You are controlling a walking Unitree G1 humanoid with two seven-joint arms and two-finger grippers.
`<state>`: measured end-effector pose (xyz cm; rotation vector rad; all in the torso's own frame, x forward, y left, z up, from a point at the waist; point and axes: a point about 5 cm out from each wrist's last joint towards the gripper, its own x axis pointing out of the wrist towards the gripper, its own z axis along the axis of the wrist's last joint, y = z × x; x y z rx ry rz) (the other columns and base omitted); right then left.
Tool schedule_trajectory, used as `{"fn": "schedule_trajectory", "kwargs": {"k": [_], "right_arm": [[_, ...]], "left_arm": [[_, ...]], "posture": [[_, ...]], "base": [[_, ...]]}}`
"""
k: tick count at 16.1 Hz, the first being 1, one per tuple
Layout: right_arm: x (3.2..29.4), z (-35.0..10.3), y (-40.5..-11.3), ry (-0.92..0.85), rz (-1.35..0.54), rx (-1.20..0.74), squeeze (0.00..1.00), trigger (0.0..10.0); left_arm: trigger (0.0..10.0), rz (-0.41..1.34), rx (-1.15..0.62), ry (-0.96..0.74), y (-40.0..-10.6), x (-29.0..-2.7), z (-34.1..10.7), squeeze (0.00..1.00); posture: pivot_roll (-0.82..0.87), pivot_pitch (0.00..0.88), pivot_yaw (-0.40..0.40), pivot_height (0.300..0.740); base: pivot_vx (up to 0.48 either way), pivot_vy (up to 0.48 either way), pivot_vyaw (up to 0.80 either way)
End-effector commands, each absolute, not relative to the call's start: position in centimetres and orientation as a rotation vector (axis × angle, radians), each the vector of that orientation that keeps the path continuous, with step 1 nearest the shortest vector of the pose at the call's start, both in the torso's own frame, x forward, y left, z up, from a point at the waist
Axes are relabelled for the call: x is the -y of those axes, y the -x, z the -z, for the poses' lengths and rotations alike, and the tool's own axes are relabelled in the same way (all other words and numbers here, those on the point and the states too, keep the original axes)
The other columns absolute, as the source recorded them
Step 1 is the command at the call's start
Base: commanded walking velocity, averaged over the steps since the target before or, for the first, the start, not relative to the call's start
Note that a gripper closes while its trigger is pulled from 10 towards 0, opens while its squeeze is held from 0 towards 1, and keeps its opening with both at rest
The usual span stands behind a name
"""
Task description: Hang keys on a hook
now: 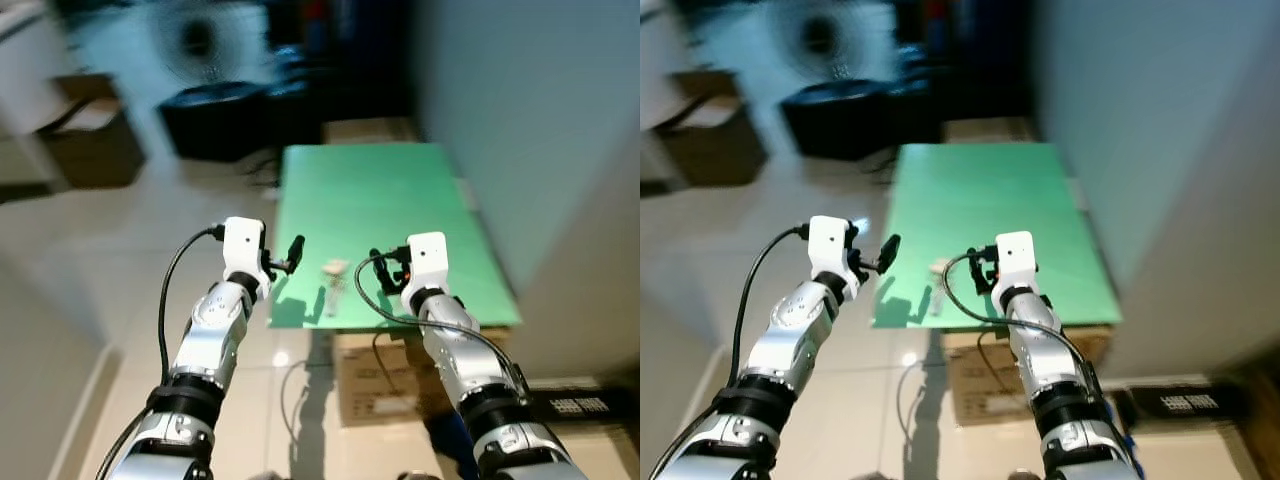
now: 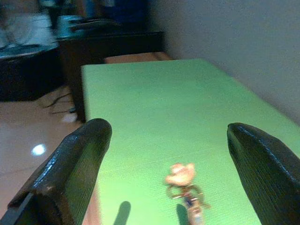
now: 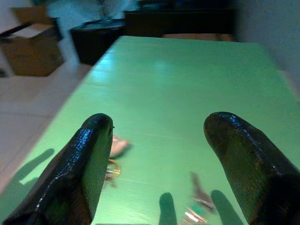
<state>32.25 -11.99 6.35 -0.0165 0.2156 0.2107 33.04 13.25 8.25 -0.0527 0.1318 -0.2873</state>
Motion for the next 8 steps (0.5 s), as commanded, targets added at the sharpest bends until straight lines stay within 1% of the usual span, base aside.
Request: {"fn": "schedule_trajectory", "kwargs": {"k": [1, 5, 7, 8], "right_arm": [[11.94, -6.35, -32.39, 0.018, -0.215, -0.226, 0.00, 10.0], [12.08, -6.61, -32.59, 0.042, -0.206, -0.213, 0.00, 10.0], [11.96, -6.66, -32.54, 0.045, -0.212, -0.205, 0.00, 10.0], [11.88, -6.64, -32.47, 0.049, -0.219, -0.203, 0.00, 10.0]], "left_arm": [[10.0, 0.276, -0.128, 0.037, -33.24, -13.53, -8.59, 0.00], [10.0, 0.294, -0.113, 0.009, -33.19, -13.28, -8.75, 0.00], [10.0, 0.296, -0.110, 0.013, -33.08, -13.15, -8.69, 0.00], [10.0, 0.293, -0.111, 0.013, -33.02, -13.11, -8.61, 0.00]], "posture": [[-0.10, 0.000, 0.088, 0.740], [-0.09, 0.000, 0.087, 0.740], [-0.09, 0.000, 0.087, 0.740], [-0.10, 0.000, 0.088, 0.740]], "base": [[0.000, 0.000, -0.64], [0.000, 0.000, -0.65], [0.324, 0.000, 0.00], [0.480, 0.000, 0.00]]}}
